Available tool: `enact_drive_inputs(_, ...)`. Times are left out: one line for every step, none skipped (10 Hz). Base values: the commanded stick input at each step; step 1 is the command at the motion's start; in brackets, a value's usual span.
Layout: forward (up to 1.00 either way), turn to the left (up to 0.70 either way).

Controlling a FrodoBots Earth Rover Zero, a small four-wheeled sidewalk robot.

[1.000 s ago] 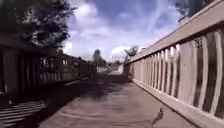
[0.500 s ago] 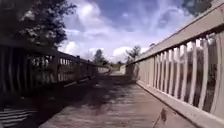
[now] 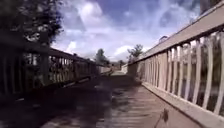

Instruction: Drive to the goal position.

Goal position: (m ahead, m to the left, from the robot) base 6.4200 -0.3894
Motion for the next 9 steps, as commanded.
enact_drive_inputs(1.0, 0.0)
enact_drive_inputs(1.0, 0.0)
enact_drive_inputs(1.0, 0.0)
enact_drive_inputs(1.0, 0.0)
enact_drive_inputs(1.0, 0.0)
enact_drive_inputs(1.0, 0.0)
enact_drive_inputs(1.0, 0.0)
enact_drive_inputs(1.0, 0.0)
enact_drive_inputs(1.0, 0.0)
